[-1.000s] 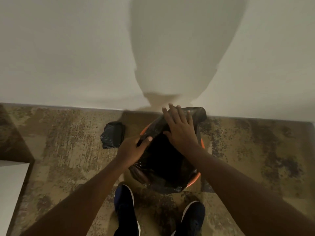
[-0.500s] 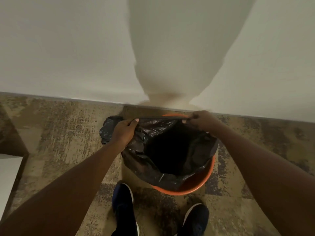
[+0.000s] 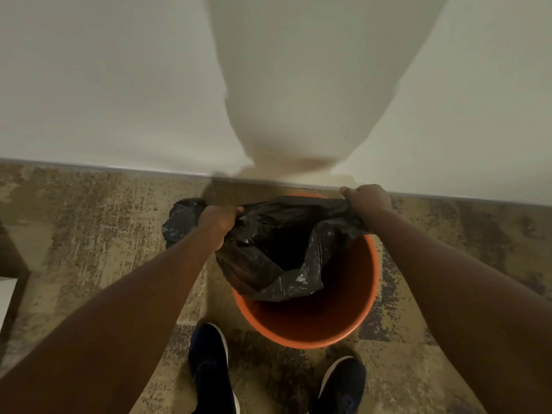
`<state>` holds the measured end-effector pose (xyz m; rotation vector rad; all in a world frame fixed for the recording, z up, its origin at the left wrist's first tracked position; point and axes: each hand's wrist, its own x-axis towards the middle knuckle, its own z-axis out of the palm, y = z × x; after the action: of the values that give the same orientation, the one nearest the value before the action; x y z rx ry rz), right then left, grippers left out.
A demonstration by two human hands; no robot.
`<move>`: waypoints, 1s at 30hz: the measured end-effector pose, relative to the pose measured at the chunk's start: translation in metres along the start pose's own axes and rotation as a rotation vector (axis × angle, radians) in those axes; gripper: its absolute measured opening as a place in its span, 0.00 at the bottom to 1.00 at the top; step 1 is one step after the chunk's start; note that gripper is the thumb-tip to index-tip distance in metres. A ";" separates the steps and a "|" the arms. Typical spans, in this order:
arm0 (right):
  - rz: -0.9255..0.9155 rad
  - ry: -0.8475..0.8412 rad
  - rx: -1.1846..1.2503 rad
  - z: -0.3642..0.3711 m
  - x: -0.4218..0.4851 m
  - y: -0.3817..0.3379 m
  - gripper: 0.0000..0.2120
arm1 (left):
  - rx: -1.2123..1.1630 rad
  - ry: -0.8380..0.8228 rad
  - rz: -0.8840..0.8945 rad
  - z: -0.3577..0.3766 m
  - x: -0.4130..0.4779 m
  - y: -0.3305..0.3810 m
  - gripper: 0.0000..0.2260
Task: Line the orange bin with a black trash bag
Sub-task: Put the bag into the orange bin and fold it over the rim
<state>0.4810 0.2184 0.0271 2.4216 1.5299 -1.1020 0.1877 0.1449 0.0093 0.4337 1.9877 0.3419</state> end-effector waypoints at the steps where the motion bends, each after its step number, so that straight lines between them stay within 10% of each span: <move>1: 0.016 0.026 0.010 0.001 0.002 0.002 0.27 | 0.014 -0.021 0.000 0.002 -0.001 -0.001 0.15; 10: 0.020 0.219 0.166 0.002 0.010 0.018 0.25 | 0.027 0.190 0.182 0.012 0.005 0.014 0.18; 22: 0.136 -0.070 -0.119 0.005 0.013 0.045 0.17 | -0.045 -0.119 -0.215 0.016 0.003 0.004 0.12; 30: 0.001 -0.144 0.193 -0.002 0.005 0.052 0.38 | 0.067 0.101 0.027 0.015 0.017 0.001 0.25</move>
<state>0.5259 0.1969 0.0103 2.3967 1.4388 -1.4514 0.1945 0.1546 -0.0102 0.4949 2.0980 0.3200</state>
